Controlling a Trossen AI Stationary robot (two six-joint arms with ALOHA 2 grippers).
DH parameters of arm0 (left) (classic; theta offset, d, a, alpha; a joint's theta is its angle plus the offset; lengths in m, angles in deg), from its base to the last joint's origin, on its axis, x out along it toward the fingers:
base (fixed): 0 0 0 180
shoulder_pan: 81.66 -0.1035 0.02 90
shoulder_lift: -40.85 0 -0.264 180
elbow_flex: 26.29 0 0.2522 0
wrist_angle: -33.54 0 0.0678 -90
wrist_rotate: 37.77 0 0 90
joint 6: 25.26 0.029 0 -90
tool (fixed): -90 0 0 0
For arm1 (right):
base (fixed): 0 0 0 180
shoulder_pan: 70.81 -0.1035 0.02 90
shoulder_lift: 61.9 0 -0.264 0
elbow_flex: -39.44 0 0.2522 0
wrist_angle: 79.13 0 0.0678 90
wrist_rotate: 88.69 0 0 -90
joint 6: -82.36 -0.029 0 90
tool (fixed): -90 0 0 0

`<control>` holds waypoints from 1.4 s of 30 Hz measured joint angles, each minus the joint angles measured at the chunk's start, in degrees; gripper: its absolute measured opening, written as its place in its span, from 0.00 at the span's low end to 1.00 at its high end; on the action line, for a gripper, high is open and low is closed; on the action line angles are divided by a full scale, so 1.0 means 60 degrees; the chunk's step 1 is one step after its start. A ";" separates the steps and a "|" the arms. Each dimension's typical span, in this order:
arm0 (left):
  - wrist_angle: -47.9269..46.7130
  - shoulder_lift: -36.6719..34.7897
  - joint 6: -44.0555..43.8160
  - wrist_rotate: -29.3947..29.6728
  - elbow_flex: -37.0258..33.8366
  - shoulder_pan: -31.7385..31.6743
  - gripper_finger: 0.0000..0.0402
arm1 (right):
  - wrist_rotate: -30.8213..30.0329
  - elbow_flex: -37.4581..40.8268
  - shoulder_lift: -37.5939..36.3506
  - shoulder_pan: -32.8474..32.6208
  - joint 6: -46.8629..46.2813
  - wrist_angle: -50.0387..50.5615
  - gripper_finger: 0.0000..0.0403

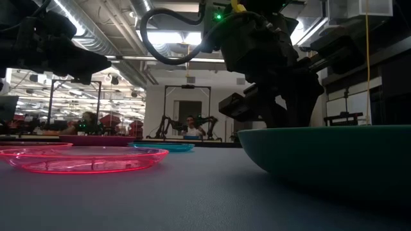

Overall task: Stack plastic plates
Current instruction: Stack the black plate on top of the green plate, then stack the pink plate on top of the black plate

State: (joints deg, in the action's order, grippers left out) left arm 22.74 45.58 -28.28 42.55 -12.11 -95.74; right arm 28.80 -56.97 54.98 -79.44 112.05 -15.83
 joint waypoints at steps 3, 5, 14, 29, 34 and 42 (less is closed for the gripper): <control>0.0000 0.0001 0.0001 -0.0001 0.0000 0.0002 0.21 | 0.0004 -0.0006 0.0000 0.0000 0.0000 0.0004 0.18; 0.0000 0.0002 0.0000 0.0000 0.0000 0.0000 0.21 | 0.0002 -0.0035 0.0000 0.0000 -0.0004 0.0065 0.18; 0.0000 0.0000 -0.0002 0.0001 0.0000 -0.0002 0.21 | -0.0008 -0.1065 0.0000 0.0000 0.0104 0.1194 0.18; -0.0001 0.0001 -0.0001 0.0001 0.0000 -0.0001 0.21 | -0.1359 -0.2983 0.0000 0.0000 0.0938 0.3543 0.18; -0.0011 0.0003 0.0001 -0.0002 0.0000 0.0002 0.21 | -0.2159 -0.3297 -0.0248 0.0000 0.1097 0.3805 0.18; -0.0096 0.0004 0.0000 0.0009 0.0000 0.0000 0.21 | -0.3311 -0.3297 -0.1676 0.0000 0.0950 0.3718 0.18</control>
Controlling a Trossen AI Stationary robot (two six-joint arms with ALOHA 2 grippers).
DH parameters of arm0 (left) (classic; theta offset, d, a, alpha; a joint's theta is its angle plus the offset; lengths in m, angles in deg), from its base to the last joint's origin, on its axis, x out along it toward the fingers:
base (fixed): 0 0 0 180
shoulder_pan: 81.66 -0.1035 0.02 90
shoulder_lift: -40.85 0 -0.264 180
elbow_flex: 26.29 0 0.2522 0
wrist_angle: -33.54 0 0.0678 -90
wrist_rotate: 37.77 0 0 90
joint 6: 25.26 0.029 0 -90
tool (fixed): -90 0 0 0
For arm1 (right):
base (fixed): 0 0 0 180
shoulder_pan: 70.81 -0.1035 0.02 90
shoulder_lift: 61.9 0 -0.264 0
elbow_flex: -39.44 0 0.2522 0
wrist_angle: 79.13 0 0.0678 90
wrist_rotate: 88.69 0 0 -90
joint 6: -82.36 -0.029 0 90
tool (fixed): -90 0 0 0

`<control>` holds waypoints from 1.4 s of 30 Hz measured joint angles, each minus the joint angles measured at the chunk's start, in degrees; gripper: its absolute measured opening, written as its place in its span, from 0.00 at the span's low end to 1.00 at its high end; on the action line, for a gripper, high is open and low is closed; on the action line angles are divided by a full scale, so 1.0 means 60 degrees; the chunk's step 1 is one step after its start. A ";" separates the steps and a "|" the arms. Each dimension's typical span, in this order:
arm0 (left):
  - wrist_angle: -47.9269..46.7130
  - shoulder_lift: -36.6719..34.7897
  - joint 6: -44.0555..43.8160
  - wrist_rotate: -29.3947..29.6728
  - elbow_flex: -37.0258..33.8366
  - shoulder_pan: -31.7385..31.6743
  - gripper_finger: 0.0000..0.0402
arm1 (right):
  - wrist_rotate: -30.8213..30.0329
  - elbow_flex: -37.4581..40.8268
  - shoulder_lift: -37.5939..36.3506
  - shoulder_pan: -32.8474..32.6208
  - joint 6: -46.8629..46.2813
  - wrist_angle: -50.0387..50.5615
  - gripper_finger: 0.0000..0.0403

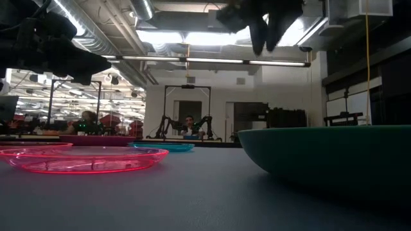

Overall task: Stack plastic plates
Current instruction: Stack the pink plate on top of the black plate

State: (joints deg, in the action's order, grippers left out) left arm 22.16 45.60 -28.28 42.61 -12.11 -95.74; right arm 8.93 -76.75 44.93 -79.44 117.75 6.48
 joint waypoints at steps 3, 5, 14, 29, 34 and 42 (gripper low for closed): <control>0.0011 -0.0003 0.0001 0.0141 0.0000 0.0002 0.21 | -0.0539 0.0000 -0.0565 -0.0003 -0.0076 -0.0068 0.18; 0.0201 0.0000 -0.0031 0.0460 0.0000 0.0002 0.21 | -0.0851 0.0003 -0.0914 -0.0007 -0.0080 -0.0198 0.18; 0.0738 0.0036 -0.0978 0.2108 0.0043 -0.0009 0.21 | -0.1345 0.1558 -0.2589 0.0000 -0.0100 -0.1742 0.18; 0.0084 0.2972 -0.1687 0.3949 0.2192 -0.0331 0.21 | -0.1686 0.4966 -0.4568 0.0004 -0.0101 -0.4485 0.18; -0.0862 0.4617 -0.2474 0.3710 0.3096 -0.1096 0.21 | -0.1829 0.5351 -0.4841 0.0007 -0.0102 -0.4808 0.18; -0.2543 0.7159 -0.2511 0.2695 0.4461 -0.2520 0.21 | -0.1859 0.5428 -0.4903 0.0057 -0.0073 -0.4811 0.18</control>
State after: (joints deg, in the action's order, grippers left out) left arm 6.90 88.56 -43.34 58.78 14.66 -110.86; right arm -2.22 -44.18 15.51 -79.10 117.32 -22.39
